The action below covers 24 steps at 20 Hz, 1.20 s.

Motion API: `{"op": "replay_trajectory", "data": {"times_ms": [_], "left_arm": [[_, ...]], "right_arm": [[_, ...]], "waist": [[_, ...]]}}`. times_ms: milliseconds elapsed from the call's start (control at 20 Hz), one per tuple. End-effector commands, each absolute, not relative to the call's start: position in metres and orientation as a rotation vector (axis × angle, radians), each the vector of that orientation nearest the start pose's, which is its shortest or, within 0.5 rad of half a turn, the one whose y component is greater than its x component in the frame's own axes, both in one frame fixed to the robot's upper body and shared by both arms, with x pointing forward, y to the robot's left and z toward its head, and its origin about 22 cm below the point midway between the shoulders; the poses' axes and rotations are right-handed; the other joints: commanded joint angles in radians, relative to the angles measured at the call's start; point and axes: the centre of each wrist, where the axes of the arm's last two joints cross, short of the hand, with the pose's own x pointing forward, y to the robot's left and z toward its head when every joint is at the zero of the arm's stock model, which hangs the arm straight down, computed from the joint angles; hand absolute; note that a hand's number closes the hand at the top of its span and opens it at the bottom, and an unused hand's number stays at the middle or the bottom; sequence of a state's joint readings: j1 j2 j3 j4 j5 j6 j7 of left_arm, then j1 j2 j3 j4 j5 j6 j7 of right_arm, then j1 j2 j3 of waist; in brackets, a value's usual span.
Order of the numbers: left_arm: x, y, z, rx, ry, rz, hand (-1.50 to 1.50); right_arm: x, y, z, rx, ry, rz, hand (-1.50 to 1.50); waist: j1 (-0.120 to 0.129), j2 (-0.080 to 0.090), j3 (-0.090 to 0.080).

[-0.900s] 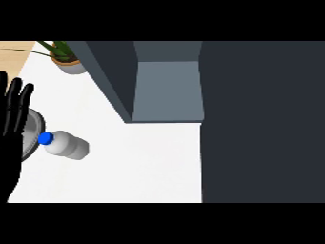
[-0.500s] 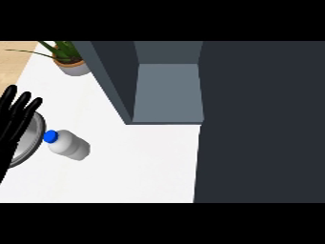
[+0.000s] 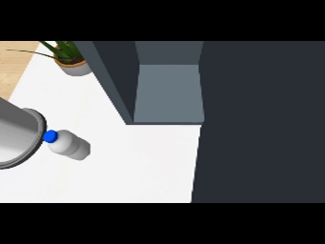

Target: Pick up the bottled water, place it into the cabinet and close the cabinet

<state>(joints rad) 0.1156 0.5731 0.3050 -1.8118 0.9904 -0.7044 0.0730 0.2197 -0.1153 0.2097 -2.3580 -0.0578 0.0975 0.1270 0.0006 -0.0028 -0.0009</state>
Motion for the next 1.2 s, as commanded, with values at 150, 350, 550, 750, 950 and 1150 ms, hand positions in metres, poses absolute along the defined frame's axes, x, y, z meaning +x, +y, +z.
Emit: {"op": "replay_trajectory", "data": {"times_ms": [150, 350, 550, 750, 950, 1150], "left_arm": [[0.191, 0.45, 0.139, -0.672, -1.776, -0.305, -1.5], [0.204, 0.442, 0.142, -0.646, -1.753, -0.29, -1.5], [0.201, 0.441, 0.128, -0.609, -1.724, -0.357, -1.5], [0.219, 0.443, 0.116, -0.585, -1.691, -0.384, -1.5], [0.212, 0.428, 0.089, -0.573, -1.704, -0.381, -1.5], [0.23, 0.428, 0.083, -0.528, -1.647, -0.356, -1.5]], "right_arm": [[0.123, -0.202, 0.164, 0.225, -1.983, 0.245, -1.5], [0.117, -0.198, 0.177, 0.244, -1.997, 0.241, -1.5], [0.108, -0.188, 0.182, 0.22, -1.99, 0.219, -1.5], [0.133, -0.184, 0.167, 0.211, -2.003, 0.216, -1.5], [0.13, -0.197, 0.182, 0.211, -1.985, 0.237, -1.5], [0.109, -0.189, 0.194, 0.23, -2.002, 0.211, -1.5]], "waist": [[0.0, 0.001, 0.0], [-0.003, 0.002, 0.001], [-0.004, 0.001, 0.0], [-0.005, 0.003, 0.001], [-0.001, 0.003, 0.0], [-0.007, 0.003, 0.0]]}}
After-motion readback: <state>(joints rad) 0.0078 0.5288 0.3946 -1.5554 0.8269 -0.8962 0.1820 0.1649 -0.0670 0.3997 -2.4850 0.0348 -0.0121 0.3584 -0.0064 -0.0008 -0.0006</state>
